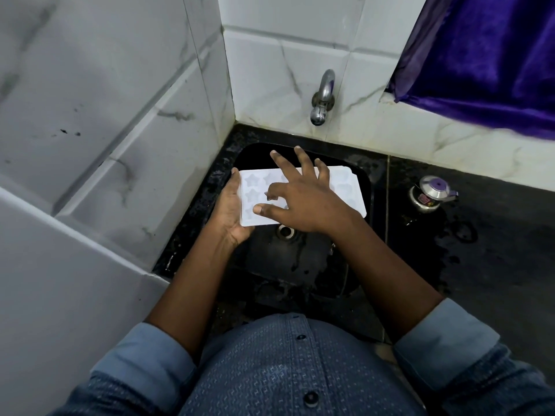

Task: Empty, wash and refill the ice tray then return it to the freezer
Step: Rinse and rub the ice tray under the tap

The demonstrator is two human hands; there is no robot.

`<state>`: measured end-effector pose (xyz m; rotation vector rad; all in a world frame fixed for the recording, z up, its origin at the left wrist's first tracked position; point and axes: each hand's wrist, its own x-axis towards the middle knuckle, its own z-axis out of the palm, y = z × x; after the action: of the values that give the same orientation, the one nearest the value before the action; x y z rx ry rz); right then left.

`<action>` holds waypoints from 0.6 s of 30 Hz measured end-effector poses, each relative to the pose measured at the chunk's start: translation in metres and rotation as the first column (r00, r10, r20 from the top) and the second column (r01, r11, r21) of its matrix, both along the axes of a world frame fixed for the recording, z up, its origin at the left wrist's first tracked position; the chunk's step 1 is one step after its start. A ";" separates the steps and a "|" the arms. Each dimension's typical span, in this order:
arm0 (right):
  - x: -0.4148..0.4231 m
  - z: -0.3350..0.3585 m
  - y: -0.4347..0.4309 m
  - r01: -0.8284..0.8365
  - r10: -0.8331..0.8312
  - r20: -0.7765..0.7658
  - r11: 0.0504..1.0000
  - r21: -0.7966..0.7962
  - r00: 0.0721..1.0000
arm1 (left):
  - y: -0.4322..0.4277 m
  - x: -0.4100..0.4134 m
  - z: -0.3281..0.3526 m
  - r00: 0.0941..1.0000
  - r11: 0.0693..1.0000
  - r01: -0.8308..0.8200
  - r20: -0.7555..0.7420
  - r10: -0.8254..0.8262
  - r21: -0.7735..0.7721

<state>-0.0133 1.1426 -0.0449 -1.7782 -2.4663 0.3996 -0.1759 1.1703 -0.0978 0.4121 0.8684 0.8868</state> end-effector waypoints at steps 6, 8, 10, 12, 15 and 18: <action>-0.001 0.001 0.003 0.006 -0.006 0.029 1.000 0.010 1.000 | -0.003 0.004 0.002 0.999 1.000 0.029 0.019 -0.029 0.005; 0.000 0.001 0.002 0.006 -0.006 0.010 1.000 0.002 1.000 | -0.001 0.002 0.002 1.000 1.000 0.020 0.019 -0.020 0.006; 0.001 0.000 0.002 0.000 0.000 -0.008 1.000 -0.016 1.000 | 0.001 0.001 0.002 1.000 1.000 0.013 0.011 -0.013 0.005; 0.002 0.001 0.002 -0.018 0.018 0.002 0.999 -0.031 1.000 | 0.000 0.004 0.001 1.000 1.000 0.028 0.014 -0.028 0.002; 0.014 0.006 0.002 -0.066 0.068 0.021 0.995 -0.070 0.997 | -0.003 0.005 -0.001 0.999 0.999 0.035 0.035 -0.035 -0.007; 0.028 0.011 -0.002 -0.085 0.087 0.040 0.995 -0.056 0.995 | -0.003 0.002 -0.004 0.999 1.000 0.025 0.037 -0.026 0.003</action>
<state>0.0150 1.1406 -0.0335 -1.7223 -2.5926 0.4435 -0.1735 1.1672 -0.1020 0.4068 0.8265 0.8696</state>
